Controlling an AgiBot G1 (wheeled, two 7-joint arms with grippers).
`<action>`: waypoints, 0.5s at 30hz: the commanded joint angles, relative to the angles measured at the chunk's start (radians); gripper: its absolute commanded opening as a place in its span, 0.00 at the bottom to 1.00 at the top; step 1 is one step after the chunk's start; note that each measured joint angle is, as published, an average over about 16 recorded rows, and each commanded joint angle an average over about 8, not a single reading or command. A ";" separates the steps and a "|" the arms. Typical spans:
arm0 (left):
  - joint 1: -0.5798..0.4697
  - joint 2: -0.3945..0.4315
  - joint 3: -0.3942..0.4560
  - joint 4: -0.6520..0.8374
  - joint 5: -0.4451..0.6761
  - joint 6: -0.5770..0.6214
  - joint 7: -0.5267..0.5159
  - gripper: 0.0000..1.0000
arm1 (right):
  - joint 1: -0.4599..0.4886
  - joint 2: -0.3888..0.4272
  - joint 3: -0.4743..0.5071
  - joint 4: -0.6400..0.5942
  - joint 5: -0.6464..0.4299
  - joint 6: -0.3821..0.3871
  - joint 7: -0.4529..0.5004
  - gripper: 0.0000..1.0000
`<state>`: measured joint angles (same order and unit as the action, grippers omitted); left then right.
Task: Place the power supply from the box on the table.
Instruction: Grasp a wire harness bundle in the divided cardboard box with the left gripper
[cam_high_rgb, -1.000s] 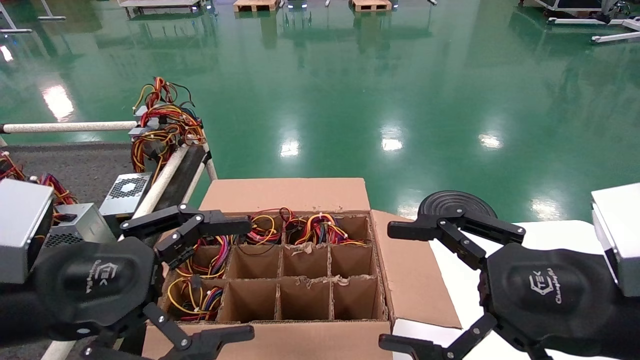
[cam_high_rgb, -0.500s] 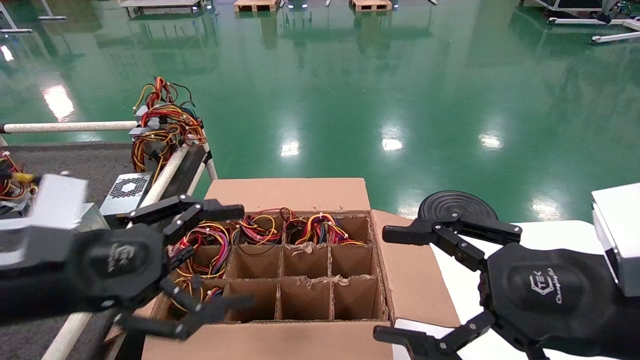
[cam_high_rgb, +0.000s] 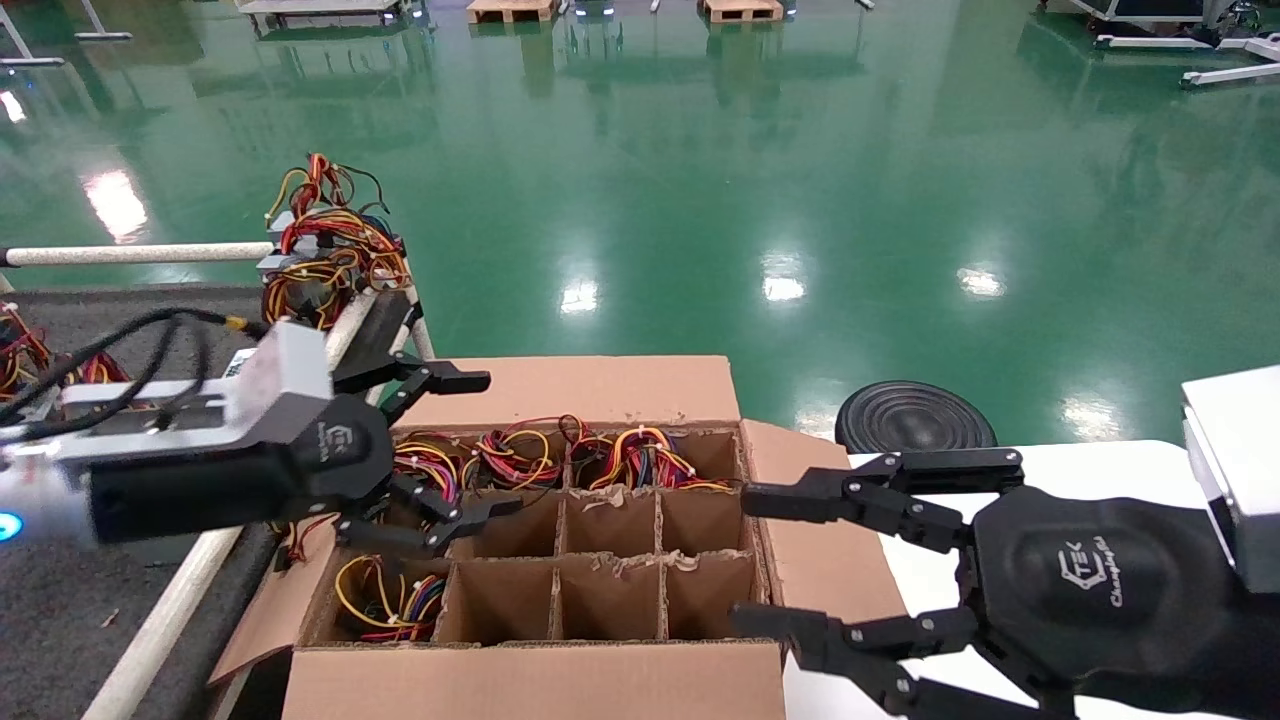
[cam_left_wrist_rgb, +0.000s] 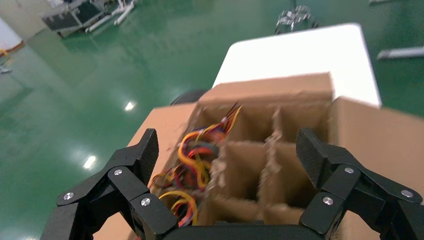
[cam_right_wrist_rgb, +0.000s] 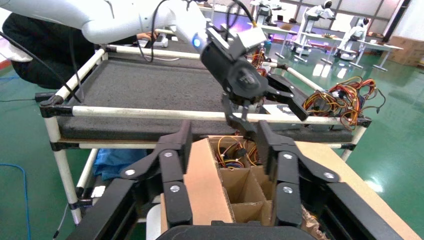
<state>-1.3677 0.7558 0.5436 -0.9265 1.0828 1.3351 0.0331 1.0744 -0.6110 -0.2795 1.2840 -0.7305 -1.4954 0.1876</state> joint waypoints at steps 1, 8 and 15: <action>-0.038 0.018 0.031 0.043 0.034 -0.006 0.019 1.00 | 0.000 0.000 0.000 0.000 0.000 0.000 0.000 0.00; -0.137 0.067 0.145 0.155 0.105 -0.027 0.058 1.00 | 0.000 0.000 0.000 0.000 0.000 0.000 0.000 0.00; -0.193 0.104 0.235 0.229 0.139 -0.048 0.073 1.00 | 0.000 0.000 0.000 0.000 0.000 0.000 0.000 0.00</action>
<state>-1.5580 0.8586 0.7755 -0.7003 1.2186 1.2900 0.1066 1.0744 -0.6110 -0.2795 1.2840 -0.7305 -1.4954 0.1876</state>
